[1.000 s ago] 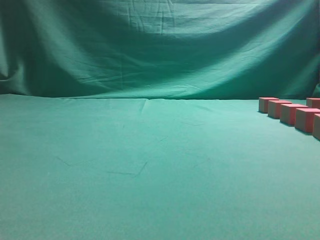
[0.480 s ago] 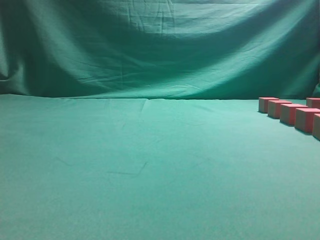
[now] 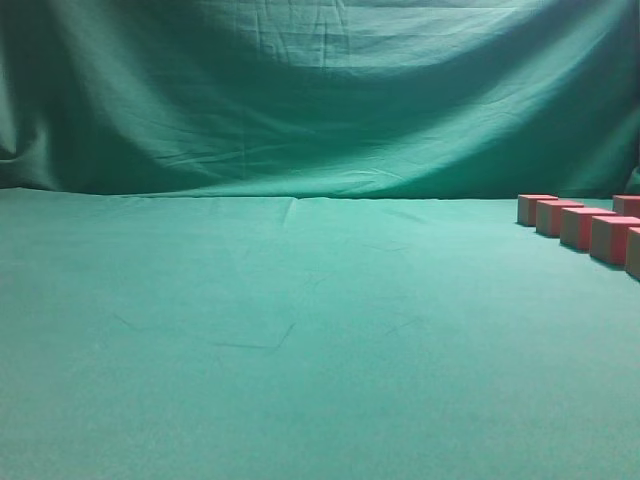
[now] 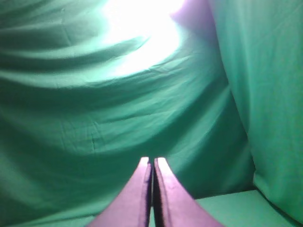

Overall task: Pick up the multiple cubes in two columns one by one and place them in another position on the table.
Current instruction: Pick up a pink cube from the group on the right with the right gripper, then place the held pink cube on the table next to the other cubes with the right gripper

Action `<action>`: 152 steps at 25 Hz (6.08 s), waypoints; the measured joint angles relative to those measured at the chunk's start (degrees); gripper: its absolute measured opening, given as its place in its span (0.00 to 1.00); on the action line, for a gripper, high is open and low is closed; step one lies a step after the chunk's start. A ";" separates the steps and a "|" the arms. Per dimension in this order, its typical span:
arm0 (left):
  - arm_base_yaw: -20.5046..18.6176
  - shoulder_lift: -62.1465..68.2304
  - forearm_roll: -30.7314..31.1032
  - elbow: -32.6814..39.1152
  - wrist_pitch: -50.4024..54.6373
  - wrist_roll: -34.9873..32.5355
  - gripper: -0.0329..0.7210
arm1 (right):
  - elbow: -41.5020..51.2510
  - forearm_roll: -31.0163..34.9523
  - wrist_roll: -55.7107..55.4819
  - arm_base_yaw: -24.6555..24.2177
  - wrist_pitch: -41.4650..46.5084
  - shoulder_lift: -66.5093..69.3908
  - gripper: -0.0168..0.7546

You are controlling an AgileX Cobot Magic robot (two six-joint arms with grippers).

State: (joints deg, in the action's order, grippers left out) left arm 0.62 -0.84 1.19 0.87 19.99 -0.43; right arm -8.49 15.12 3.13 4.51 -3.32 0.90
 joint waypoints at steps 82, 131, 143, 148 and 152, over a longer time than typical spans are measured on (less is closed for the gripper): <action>0.00 0.00 0.00 0.00 0.00 0.00 0.04 | -40.35 -25.48 -34.84 14.31 38.99 90.59 0.70; 0.00 0.00 0.00 0.00 0.00 0.00 0.04 | -65.59 13.97 18.35 14.31 57.03 95.90 0.36; 0.00 0.00 0.00 0.00 0.00 0.00 0.04 | -85.48 -5.93 21.33 25.52 63.34 112.06 0.36; 0.00 0.00 0.00 0.00 0.00 0.00 0.04 | -88.07 -15.46 16.79 29.54 63.71 117.49 0.36; 0.00 0.00 0.00 0.00 0.00 0.00 0.04 | -88.25 -16.51 13.79 29.52 63.71 119.91 0.36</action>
State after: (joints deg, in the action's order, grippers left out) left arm 0.62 -0.84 1.19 0.87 19.99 -0.43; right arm -96.74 -1.40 16.92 34.03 60.39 120.81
